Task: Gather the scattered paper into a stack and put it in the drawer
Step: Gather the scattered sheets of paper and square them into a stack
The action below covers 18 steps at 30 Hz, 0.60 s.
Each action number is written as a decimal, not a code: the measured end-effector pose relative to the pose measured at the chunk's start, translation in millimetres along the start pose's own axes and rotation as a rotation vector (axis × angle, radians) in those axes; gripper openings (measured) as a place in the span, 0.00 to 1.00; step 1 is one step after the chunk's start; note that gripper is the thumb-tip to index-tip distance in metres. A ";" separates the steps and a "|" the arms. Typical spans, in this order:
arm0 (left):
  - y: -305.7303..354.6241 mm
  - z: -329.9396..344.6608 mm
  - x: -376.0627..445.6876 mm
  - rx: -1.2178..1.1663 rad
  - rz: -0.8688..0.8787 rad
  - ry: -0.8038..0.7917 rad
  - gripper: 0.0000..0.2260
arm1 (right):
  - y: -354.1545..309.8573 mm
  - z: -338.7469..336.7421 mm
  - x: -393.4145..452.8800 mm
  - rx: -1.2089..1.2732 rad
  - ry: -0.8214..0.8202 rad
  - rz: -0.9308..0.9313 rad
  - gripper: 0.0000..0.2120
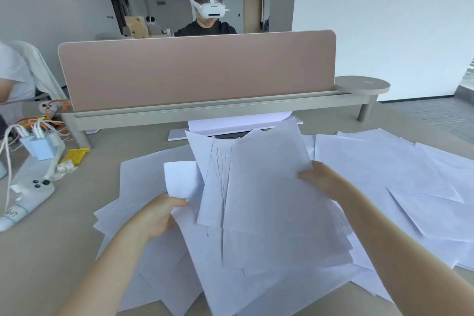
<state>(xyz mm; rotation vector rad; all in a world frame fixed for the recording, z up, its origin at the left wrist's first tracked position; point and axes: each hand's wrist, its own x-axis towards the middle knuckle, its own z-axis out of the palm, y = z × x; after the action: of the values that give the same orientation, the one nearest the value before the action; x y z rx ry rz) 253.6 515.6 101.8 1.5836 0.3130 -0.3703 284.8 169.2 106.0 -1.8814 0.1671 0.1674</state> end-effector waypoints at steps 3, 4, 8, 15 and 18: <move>5.7 -17.4 10.2 -0.009 -0.046 -0.002 0.12 | 1.3 -5.3 -5.2 0.000 -0.092 -0.080 0.08; 7.1 -18.3 12.8 -0.045 -0.048 0.006 0.13 | 1.2 -5.4 -8.4 0.003 -0.124 -0.079 0.10; 7.3 -2.0 20.9 -0.159 -0.099 0.034 0.29 | 2.8 8.9 -14.6 -0.046 -0.100 -0.043 0.12; -4.0 28.3 4.8 0.123 0.186 0.061 0.11 | 2.8 40.5 -21.7 0.060 -0.060 -0.036 0.11; 13.0 31.2 -8.4 0.067 0.307 0.077 0.12 | 2.3 38.4 -17.4 0.078 0.026 -0.059 0.09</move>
<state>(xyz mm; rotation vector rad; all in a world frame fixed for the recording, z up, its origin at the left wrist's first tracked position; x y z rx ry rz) 250.0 484.1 116.2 1.6838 0.1133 -0.0837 266.0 205.6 95.4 -1.8090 0.1340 0.0942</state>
